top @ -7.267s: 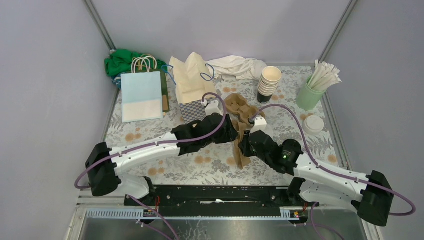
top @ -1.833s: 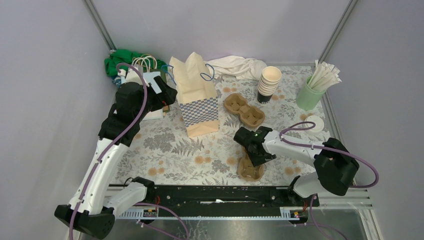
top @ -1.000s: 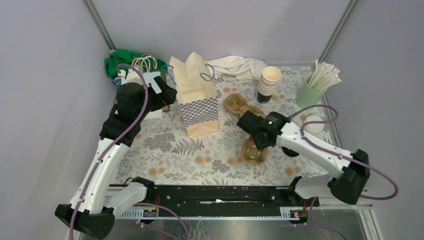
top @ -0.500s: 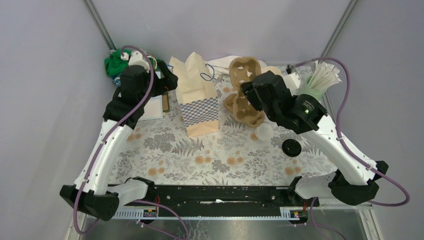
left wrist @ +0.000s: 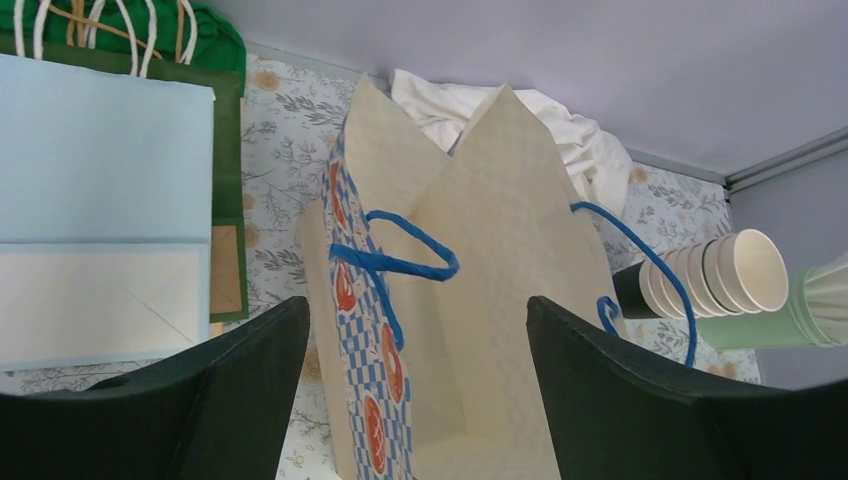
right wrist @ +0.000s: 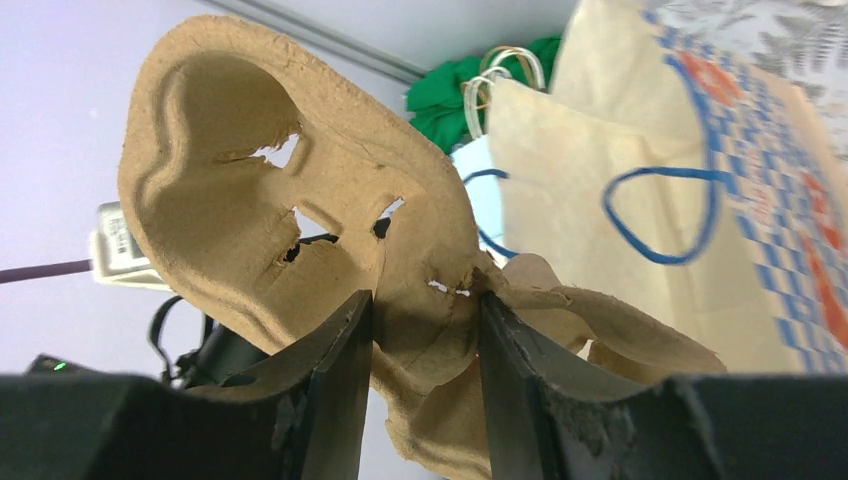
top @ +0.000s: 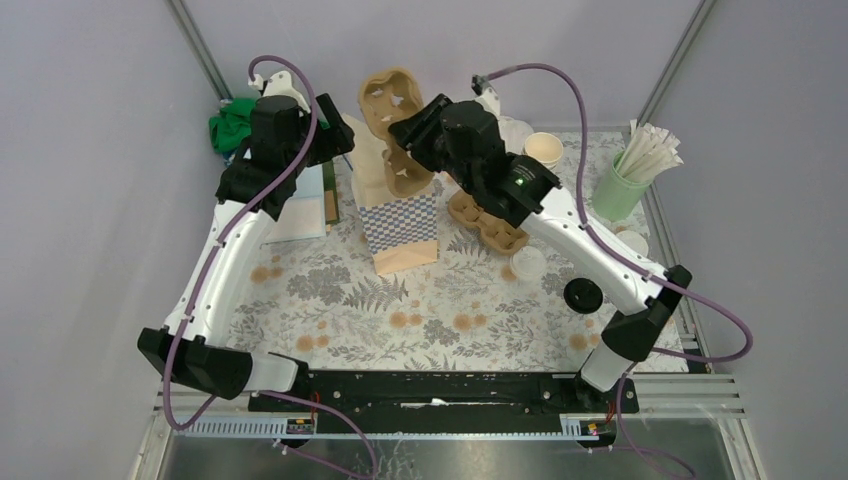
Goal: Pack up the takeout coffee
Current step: Place the cup tray in the takeout bag.
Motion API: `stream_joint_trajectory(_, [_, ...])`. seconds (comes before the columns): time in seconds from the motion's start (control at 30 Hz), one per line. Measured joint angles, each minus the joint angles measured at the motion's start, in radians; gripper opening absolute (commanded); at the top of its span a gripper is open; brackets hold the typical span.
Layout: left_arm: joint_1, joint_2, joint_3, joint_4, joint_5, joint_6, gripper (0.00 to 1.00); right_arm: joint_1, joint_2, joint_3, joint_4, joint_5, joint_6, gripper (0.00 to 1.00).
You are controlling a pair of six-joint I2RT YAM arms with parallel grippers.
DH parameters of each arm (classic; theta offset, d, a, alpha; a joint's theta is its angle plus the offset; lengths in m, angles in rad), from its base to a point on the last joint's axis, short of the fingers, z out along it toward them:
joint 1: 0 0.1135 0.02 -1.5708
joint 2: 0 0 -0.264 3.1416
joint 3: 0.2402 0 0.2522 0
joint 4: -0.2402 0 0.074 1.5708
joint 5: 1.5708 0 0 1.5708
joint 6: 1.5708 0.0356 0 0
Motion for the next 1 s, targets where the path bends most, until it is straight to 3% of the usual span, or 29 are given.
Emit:
stream_joint_trajectory(0.33, [0.063,0.029,0.009,0.000,0.019,-0.012,0.71,0.000,0.101,0.065,0.211,-0.086,-0.032,0.29])
stream_joint_trajectory(0.67, [0.140,0.037,-0.023,0.038,0.122,-0.047,0.68,0.000,0.126,-0.064,0.399,-0.080,-0.016,0.27])
stream_joint_trajectory(1.0, [0.171,0.068,-0.037,0.072,0.183,-0.063,0.37,0.000,0.136,-0.181,0.444,-0.037,-0.006,0.26])
